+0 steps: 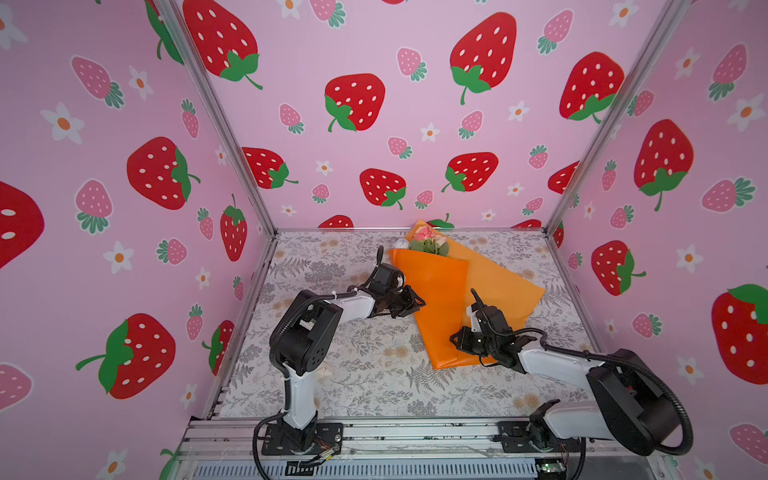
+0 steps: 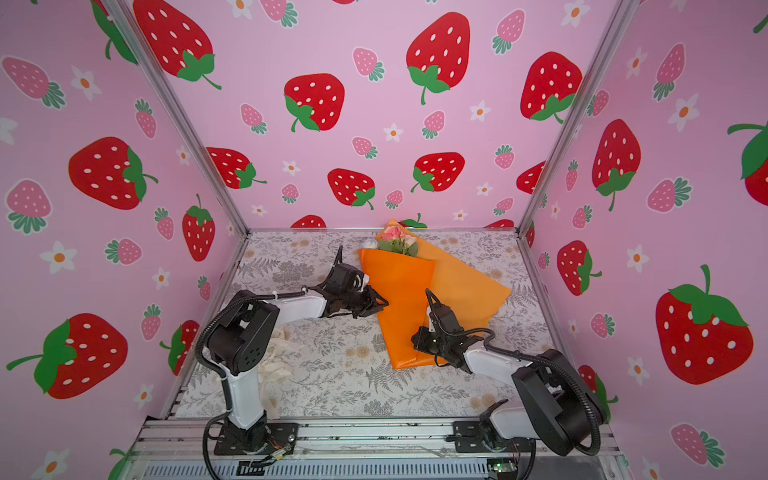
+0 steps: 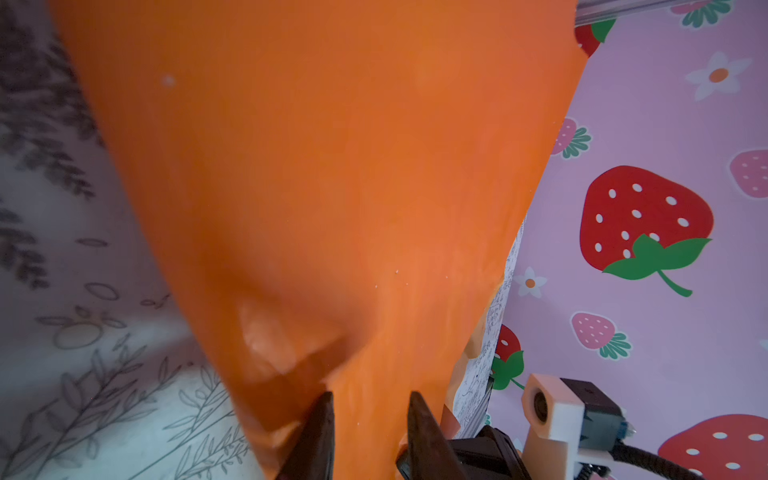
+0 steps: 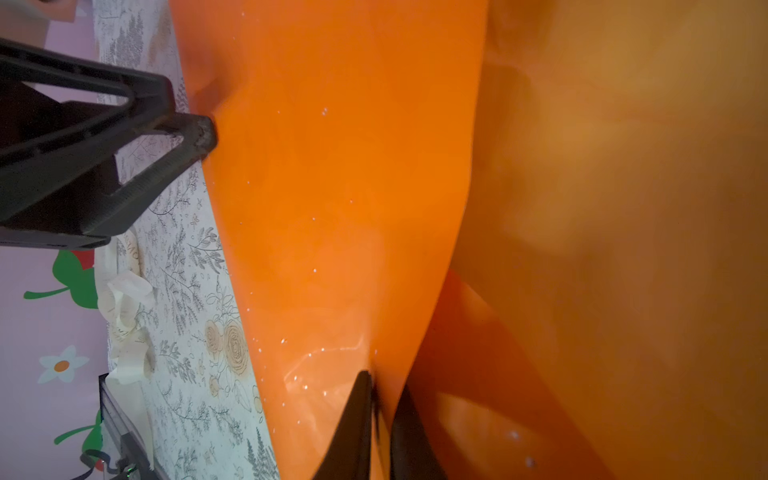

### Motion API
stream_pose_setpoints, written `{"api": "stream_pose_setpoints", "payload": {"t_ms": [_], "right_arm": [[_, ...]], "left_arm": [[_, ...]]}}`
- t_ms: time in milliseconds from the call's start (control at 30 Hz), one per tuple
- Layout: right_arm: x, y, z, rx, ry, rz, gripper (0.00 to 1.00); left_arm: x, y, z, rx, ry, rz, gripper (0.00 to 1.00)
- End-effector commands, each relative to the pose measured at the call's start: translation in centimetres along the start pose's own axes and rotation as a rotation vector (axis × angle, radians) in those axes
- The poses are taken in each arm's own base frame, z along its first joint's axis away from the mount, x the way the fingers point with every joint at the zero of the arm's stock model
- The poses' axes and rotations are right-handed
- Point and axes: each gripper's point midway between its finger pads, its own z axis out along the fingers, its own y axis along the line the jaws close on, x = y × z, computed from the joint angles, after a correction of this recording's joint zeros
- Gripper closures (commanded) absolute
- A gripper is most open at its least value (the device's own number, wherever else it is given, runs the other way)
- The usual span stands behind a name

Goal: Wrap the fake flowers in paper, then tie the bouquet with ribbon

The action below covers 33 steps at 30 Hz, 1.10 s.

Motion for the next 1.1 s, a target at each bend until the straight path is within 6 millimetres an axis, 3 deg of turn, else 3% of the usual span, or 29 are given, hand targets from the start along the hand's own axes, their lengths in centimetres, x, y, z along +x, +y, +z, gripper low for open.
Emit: {"api": "stream_pose_setpoints", "payload": {"t_ms": [0, 167, 267, 367, 467, 567, 700, 800, 1067], "right_arm": [[-0.9, 0.8, -0.9, 0.008, -0.01, -0.011, 0.78], [-2.6, 2.0, -3.5, 0.021, -0.082, -0.011, 0.62], [-3.8, 3.0, -5.7, 0.004, -0.155, -0.002, 0.57], [-4.0, 6.0, -7.1, -0.116, -0.19, -0.053, 0.57], [-2.1, 8.7, -6.1, -0.246, -0.099, -0.104, 0.67], [0.7, 9.9, -3.7, -0.254, 0.035, -0.165, 0.75], [3.3, 9.0, -1.1, -0.211, 0.143, -0.196, 0.82], [4.8, 7.2, 0.3, -0.168, 0.201, -0.191, 0.83], [7.6, 1.6, 1.5, -0.003, 0.276, -0.155, 0.88]], "left_arm": [[-0.4, -1.0, 0.4, 0.038, 0.008, 0.002, 0.69], [0.5, -0.8, 1.2, 0.032, 0.033, 0.009, 0.69], [0.8, -0.8, 1.4, 0.032, 0.039, 0.011, 0.69], [0.9, -0.7, 1.4, 0.029, 0.039, 0.015, 0.69], [1.0, -0.7, 1.6, 0.028, 0.044, 0.017, 0.69], [1.1, -0.8, 1.7, 0.027, 0.046, 0.019, 0.69], [1.2, -0.9, 1.7, 0.026, 0.051, 0.023, 0.69], [1.3, -1.0, 1.8, 0.025, 0.054, 0.027, 0.69], [0.8, -1.8, 1.1, 0.028, 0.056, 0.079, 0.67]]}}
